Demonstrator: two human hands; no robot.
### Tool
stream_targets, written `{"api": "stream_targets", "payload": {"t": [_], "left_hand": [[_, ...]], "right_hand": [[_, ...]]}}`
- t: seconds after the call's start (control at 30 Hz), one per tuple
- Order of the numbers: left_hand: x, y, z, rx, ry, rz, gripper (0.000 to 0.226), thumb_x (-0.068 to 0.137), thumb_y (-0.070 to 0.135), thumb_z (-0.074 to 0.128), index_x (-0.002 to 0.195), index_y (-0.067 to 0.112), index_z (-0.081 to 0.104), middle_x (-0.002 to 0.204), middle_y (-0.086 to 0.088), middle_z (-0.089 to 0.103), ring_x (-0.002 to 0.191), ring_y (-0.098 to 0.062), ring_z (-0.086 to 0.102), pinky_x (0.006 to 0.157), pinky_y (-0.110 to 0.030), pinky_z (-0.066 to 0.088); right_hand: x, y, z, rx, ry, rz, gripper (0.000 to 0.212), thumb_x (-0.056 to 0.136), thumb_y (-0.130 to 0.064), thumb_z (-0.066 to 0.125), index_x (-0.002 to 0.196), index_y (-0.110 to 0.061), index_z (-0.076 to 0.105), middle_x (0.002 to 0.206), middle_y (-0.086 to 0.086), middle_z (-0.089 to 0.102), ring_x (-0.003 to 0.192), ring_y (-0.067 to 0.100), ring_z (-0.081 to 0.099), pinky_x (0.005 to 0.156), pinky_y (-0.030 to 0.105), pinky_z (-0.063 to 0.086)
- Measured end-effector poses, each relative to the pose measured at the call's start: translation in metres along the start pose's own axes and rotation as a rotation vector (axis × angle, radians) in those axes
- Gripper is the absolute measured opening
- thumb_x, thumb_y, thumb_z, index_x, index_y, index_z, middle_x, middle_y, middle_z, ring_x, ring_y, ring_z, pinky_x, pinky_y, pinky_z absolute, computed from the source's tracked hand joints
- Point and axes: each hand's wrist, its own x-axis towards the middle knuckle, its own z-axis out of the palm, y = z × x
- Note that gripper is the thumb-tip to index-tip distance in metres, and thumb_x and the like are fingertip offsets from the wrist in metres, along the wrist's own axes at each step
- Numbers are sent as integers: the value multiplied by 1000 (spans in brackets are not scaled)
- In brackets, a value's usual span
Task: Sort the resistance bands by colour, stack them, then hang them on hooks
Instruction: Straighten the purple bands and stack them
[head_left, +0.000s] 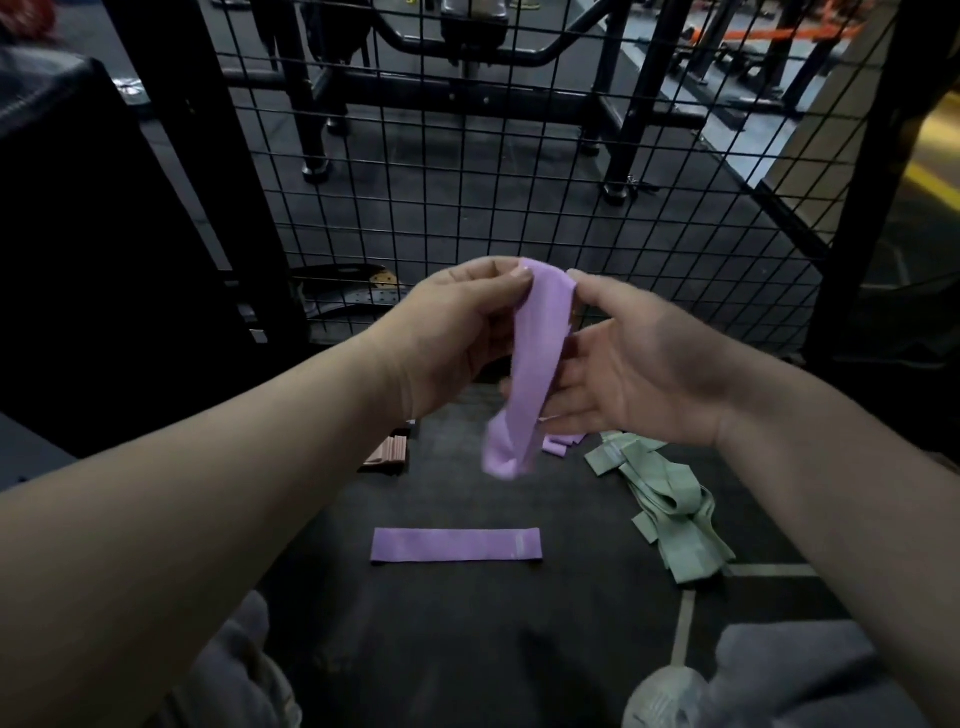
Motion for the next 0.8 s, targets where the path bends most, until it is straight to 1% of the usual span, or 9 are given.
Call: {"api": "stream_targets", "payload": {"t": [0.13, 0.2, 0.27, 0.33, 0.4, 0.43, 0.53, 0.63, 0.8], "left_hand": [[1, 3, -5, -22, -28, 39, 28, 98, 5, 47, 123, 4, 61, 100, -14, 61, 93, -28, 56, 90, -37, 47], [2, 5, -9, -42, -19, 49, 33, 97, 4, 47, 128, 5, 60, 103, -14, 60, 98, -30, 54, 91, -39, 46], [3, 8, -11, -59, -7, 41, 38, 96, 5, 47, 132, 8, 58, 101, -13, 58, 95, -30, 54, 85, -37, 50], [3, 9, -12, -83, -6, 25, 39, 96, 6, 46, 133, 12, 57, 100, -14, 57, 90, -29, 56, 74, -35, 53], [2, 8, -10, -72, 8, -16, 36, 97, 10, 45, 130, 15, 58, 99, -11, 60, 85, -25, 59, 70, -32, 52], [2, 6, -9, -60, 6, -51, 32, 97, 14, 44, 126, 15, 59, 99, -10, 61, 83, -24, 59, 72, -32, 51], [0, -1, -5, -70, -61, -149, 28, 96, 24, 44, 117, 11, 57, 94, -11, 58, 83, -26, 54, 83, -36, 47], [-2, -10, -3, -51, -136, -156, 30, 91, 23, 41, 114, 9, 55, 102, -18, 47, 89, -30, 48, 88, -41, 41], [-3, -21, -4, 164, -206, -171, 48, 74, 8, 47, 115, -15, 59, 107, -24, 63, 94, -29, 58, 90, -39, 42]], "right_hand": [[2, -2, -2, -76, 45, -43, 92, 89, -80, 22, 129, -6, 59, 121, 16, 69, 119, 32, 62, 112, 48, 35], [2, 0, 1, -202, 136, -91, 72, 93, -70, 35, 121, -10, 64, 111, 12, 73, 111, 29, 67, 103, 44, 46], [4, 5, 7, -265, 243, -194, 37, 97, -40, 56, 114, -9, 67, 102, 11, 75, 102, 32, 69, 92, 44, 56], [7, 8, 11, -230, 321, -301, 18, 96, -21, 63, 107, -9, 70, 101, 15, 75, 95, 36, 65, 93, 61, 51], [7, 8, 13, -159, 363, -370, 14, 96, -18, 63, 105, -12, 71, 104, 20, 73, 92, 39, 61, 92, 77, 39], [6, 6, 13, -118, 377, -401, 15, 96, -18, 62, 106, -12, 71, 105, 21, 72, 91, 39, 62, 90, 77, 40], [4, -1, 12, 47, 357, -506, 24, 100, -12, 53, 121, -7, 64, 111, 20, 71, 98, 32, 69, 91, 59, 53], [3, -8, 8, 280, 260, -582, 30, 103, -9, 45, 130, -2, 57, 114, 17, 70, 104, 27, 68, 89, 41, 57], [-1, -17, -2, 387, 238, -630, 36, 104, -11, 40, 136, -3, 53, 114, 8, 68, 103, 18, 67, 85, 34, 57]]}}
